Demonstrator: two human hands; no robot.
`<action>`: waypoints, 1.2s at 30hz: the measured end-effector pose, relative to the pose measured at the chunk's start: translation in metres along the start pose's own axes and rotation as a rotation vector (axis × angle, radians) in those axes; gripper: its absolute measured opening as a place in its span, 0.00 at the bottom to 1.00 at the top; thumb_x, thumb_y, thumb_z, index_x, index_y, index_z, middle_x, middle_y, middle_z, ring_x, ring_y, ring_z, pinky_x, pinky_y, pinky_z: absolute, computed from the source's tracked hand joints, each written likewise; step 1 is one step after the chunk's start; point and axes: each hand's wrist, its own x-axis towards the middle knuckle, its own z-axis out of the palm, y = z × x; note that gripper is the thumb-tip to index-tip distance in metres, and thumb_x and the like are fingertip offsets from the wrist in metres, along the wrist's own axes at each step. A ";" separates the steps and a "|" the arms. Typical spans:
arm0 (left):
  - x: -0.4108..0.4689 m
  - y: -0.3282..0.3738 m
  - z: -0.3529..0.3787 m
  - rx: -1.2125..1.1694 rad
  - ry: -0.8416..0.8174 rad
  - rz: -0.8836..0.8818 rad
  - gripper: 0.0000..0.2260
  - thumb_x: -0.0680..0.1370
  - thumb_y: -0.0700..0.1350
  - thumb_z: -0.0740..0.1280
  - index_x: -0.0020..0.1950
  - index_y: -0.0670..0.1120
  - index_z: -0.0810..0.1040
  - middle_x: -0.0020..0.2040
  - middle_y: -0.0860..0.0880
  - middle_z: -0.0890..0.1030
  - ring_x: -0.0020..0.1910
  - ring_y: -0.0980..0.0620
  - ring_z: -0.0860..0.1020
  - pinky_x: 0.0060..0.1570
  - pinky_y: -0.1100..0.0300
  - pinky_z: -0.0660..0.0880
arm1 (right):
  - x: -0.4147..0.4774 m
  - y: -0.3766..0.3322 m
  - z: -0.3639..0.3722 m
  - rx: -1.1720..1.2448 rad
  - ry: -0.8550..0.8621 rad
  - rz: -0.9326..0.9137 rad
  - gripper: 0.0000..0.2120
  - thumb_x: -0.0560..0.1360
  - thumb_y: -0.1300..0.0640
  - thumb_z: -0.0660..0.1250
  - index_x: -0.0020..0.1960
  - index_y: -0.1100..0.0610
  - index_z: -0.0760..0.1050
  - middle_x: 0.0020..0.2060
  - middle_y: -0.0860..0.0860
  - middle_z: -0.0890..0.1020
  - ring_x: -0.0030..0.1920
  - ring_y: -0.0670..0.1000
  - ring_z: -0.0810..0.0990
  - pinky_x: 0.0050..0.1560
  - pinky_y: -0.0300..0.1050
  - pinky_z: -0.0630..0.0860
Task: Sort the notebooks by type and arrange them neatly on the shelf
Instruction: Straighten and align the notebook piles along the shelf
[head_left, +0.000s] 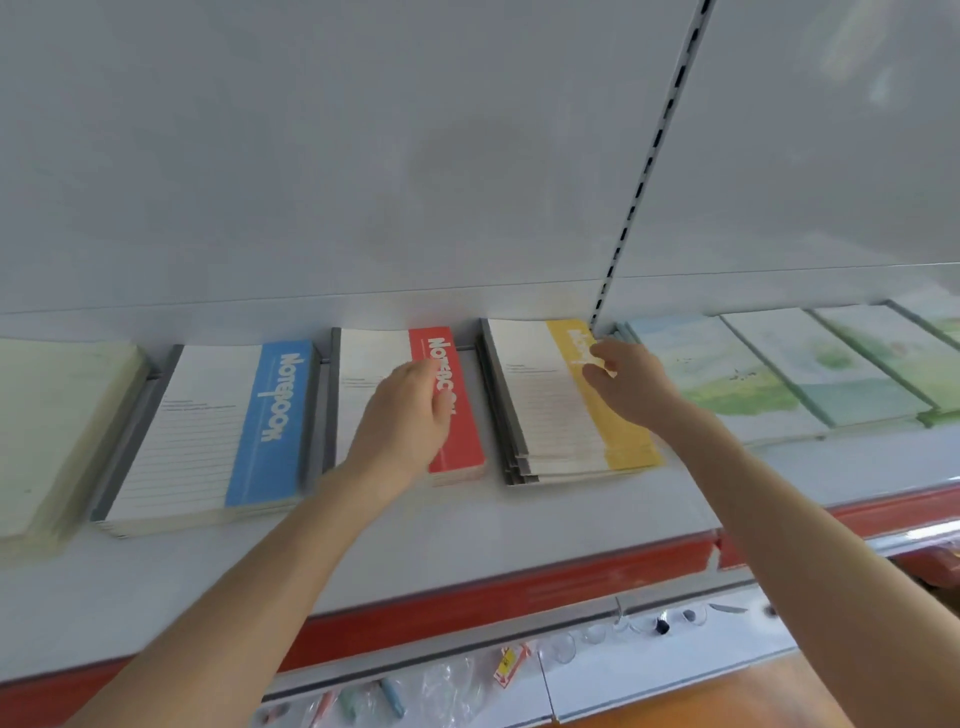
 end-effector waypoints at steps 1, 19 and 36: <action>0.004 0.009 0.007 -0.008 -0.017 0.001 0.15 0.80 0.41 0.59 0.65 0.37 0.71 0.60 0.39 0.76 0.59 0.43 0.74 0.56 0.56 0.68 | 0.003 0.007 -0.003 -0.007 -0.007 0.007 0.21 0.79 0.56 0.58 0.70 0.61 0.65 0.67 0.56 0.71 0.65 0.55 0.70 0.59 0.43 0.67; 0.056 0.062 0.094 -0.106 0.028 -0.446 0.08 0.78 0.40 0.60 0.55 0.39 0.71 0.48 0.45 0.77 0.40 0.50 0.75 0.31 0.63 0.68 | 0.047 0.037 0.002 0.189 -0.237 -0.075 0.20 0.79 0.58 0.55 0.69 0.61 0.60 0.59 0.57 0.74 0.48 0.52 0.71 0.46 0.44 0.71; 0.015 0.075 0.070 -0.026 -0.414 -0.209 0.31 0.74 0.56 0.67 0.72 0.45 0.60 0.67 0.45 0.70 0.65 0.47 0.70 0.62 0.57 0.68 | 0.010 0.059 -0.033 -0.037 -0.463 -0.241 0.38 0.72 0.45 0.68 0.75 0.57 0.54 0.72 0.51 0.63 0.69 0.52 0.65 0.63 0.44 0.64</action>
